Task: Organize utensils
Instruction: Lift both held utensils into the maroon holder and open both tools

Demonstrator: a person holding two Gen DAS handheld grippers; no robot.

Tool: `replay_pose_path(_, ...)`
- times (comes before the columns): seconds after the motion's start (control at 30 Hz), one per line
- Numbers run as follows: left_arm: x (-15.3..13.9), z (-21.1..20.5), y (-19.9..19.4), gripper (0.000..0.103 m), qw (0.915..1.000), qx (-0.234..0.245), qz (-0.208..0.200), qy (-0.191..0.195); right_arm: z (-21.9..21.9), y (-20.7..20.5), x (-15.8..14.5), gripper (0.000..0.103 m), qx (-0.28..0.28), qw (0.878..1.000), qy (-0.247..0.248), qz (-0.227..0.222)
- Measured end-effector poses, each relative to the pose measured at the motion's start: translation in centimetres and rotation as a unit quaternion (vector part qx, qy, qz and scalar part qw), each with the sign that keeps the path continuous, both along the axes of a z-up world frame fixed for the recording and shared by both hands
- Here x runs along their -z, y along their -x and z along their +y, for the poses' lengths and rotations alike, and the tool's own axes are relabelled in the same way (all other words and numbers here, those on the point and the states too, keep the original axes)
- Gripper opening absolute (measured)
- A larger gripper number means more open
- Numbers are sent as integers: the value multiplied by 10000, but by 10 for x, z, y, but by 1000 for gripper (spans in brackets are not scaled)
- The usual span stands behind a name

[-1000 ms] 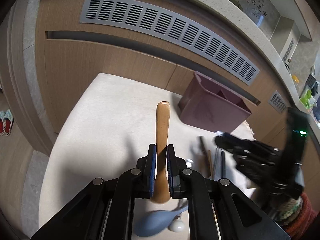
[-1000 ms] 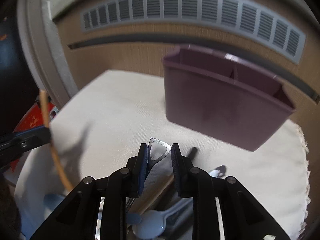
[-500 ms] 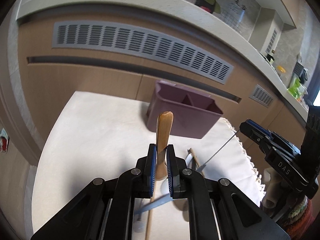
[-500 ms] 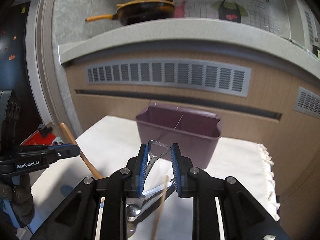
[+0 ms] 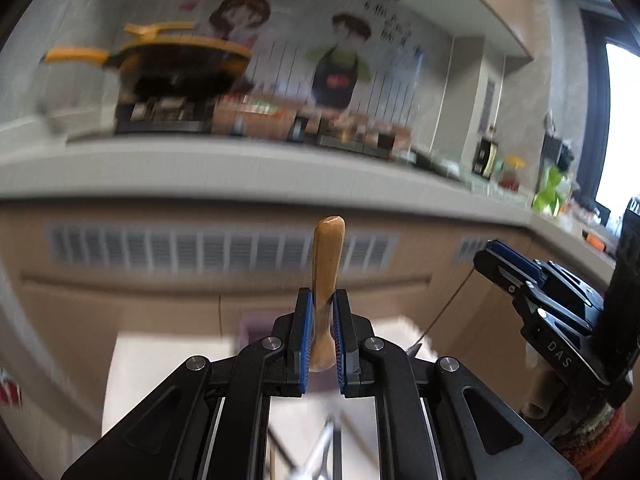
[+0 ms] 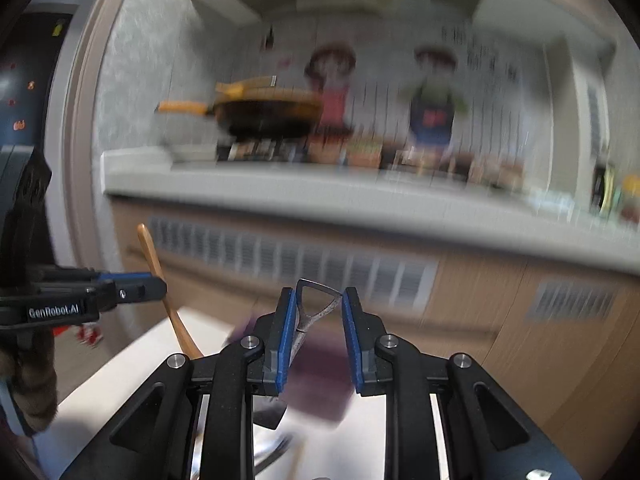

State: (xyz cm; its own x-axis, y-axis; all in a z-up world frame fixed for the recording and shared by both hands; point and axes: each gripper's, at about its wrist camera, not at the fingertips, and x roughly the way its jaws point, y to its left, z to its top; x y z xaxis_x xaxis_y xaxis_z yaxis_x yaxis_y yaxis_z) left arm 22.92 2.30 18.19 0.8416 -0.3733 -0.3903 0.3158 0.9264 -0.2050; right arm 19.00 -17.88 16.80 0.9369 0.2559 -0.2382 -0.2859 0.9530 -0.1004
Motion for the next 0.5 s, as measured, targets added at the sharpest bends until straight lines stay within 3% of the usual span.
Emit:
replay_pose_path(0.07,-3,-5,-25,10,10000,-13,-52,-47,0,-12,-18,21,92,9996,141,-232)
replay_pose_path(0.17,15,-11,-62,10,9999,-38,51,-157,0,-43,-23,21,218,9989,313,-275)
replay_pose_path(0.3,54,-16,-105,10,9981,18,617,-82,0,-87,5,21,331,9988,343,67)
replay_pose_path(0.5,112,-20,-141,11,9908,83,1346,-147,8,-131,70,21,301,9952,471,801)
